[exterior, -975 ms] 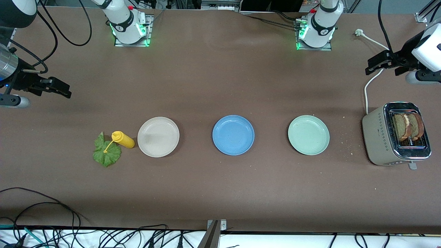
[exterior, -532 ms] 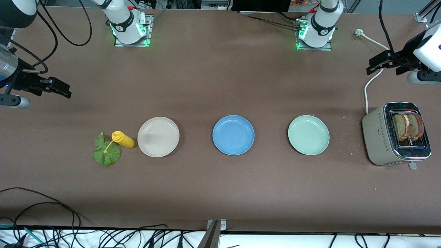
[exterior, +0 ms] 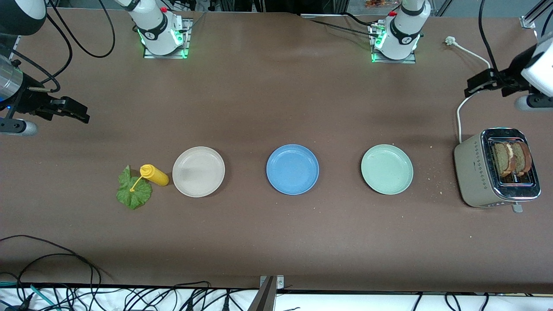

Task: Make sandwich in blue plate with both arms
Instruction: 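Move the left gripper down over the toaster toward a bread slice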

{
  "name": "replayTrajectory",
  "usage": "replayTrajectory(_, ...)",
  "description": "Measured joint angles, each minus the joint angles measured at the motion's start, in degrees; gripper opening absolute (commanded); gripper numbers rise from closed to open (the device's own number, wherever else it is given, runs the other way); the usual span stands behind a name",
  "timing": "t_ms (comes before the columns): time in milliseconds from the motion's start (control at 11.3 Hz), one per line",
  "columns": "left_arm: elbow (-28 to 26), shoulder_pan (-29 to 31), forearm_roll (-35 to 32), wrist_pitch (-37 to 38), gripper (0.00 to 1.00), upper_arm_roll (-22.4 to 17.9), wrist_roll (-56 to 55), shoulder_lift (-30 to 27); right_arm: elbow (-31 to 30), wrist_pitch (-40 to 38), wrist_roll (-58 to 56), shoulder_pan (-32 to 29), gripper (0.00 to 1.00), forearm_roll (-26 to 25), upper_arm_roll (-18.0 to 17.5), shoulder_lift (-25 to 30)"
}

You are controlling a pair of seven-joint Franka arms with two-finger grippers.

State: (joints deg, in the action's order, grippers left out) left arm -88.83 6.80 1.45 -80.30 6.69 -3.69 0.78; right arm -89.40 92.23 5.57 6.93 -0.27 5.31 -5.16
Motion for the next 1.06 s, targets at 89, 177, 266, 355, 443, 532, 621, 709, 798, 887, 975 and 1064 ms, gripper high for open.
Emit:
replayTrajectory(89,-0.03,1.58,-1.27,-1.35,1.0,-0.07,0.17,1.24,0.0,0.0,0.0,-0.01,1.0,0.0,0.01,0.0)
replayTrajectory(177,-0.03,3.15,-2.32,-3.05,1.0,-0.17,1.22,2.68,0.0,0.0,0.0,-0.02,1.0,0.0,0.02,-0.02)
replayTrajectory(266,-0.1,4.17,-4.0,-4.74,1.0,-0.28,2.33,4.24,0.0,0.0,-0.01,-0.02,1.0,0.0,0.03,-0.03)
replayTrajectory(355,-0.17,4.67,-5.81,-6.29,1.0,-0.32,2.98,6.07,0.0,0.0,-0.01,-0.03,1.0,0.0,0.03,-0.05)
replayTrajectory(443,-0.23,5.03,-6.69,-8.18,1.0,-0.33,3.67,8.2,0.0,0.0,-0.01,-0.02,1.0,0.0,0.03,-0.07)
replayTrajectory(532,-0.31,5.76,-7.29,-10.69,1.0,-0.36,5.65,10.47,0.0,0.0,-0.01,-0.02,1.0,0.0,0.03,-0.09)
replayTrajectory(621,-0.47,7.13,-7.35,-13.34,1.0,-0.39,8.44,12.77,0.0,0.0,-0.02,-0.02,1.0,0.0,0.03,-0.11)
replayTrajectory(709,-0.85,8.63,-7.35,-16.28,1.0,-0.45,11.02,15.14,-0.01,0.0,-0.02,-0.02,1.0,0.0,0.03,-0.12)
replayTrajectory(798,-1.17,9.97,-7.35,-18.74,1.0,-0.48,13.12,17.73,0.0,0.0,-0.02,-0.03,1.0,0.0,0.04,-0.13)
replayTrajectory(887,-1.26,11.02,-7.35,-20.17,1.0,-0.49,14.57,20.13,0.0,0.0,-0.02,-0.03,1.0,0.0,0.04,-0.13)
replayTrajectory(975,-1.31,11.63,-7.35,-21.19,1.0,-0.49,15.44,21.85,0.0,0.0,-0.02,-0.04,1.0,0.0,0.04,-0.14)
replayTrajectory(1064,-1.36,11.75,-7.35,-21.94,1.0,-0.48,15.68,22.74,0.01,0.0,-0.02,-0.03,1.0,0.0,0.04,-0.13)
